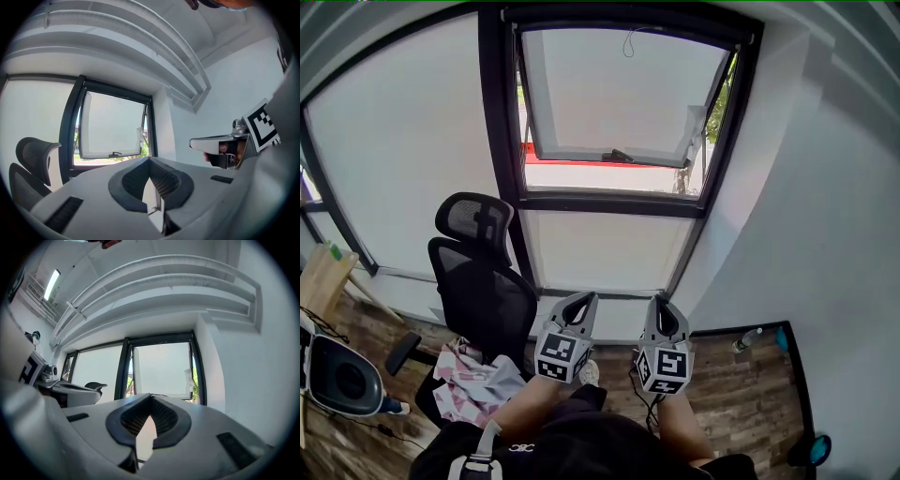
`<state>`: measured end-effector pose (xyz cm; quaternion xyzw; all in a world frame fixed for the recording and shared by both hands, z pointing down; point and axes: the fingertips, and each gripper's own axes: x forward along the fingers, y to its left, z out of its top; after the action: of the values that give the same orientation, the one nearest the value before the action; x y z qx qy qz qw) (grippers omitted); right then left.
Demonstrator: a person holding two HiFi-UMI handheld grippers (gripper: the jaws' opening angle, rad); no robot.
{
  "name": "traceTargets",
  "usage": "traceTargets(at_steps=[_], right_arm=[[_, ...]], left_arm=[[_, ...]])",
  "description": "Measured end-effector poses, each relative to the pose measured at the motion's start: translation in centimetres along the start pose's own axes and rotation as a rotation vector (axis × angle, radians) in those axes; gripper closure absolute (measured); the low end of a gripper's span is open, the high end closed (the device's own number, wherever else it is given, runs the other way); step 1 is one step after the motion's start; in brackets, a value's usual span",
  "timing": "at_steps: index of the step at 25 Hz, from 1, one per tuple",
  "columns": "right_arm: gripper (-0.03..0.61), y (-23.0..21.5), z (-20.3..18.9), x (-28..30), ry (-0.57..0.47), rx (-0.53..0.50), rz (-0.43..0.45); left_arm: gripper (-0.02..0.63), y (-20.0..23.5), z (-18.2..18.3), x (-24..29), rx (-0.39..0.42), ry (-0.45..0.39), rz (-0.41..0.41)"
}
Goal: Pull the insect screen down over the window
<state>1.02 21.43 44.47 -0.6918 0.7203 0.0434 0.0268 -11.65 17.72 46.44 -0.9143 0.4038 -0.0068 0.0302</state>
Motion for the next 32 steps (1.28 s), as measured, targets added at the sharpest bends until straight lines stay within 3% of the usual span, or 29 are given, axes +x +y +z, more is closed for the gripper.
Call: traceTargets(at_steps=[14,25,32], right_arm=[[0.572,-4.7,-3.6,15.5,0.06,0.03,-0.01],[0.572,-6.1,-4.0,30.7,0.081,0.02,0.027],[0.572,-7.5,-4.0,37.6,0.08,0.012,0.025]], left_arm=[[0.607,7.8,-2.0,14.5,-0.026,0.051,-0.017],[0.607,17.5,-1.6,25.8,-0.043,0.062,0.02],[0.607,21.2,-1.3,31.9,-0.051,0.061,0.01]])
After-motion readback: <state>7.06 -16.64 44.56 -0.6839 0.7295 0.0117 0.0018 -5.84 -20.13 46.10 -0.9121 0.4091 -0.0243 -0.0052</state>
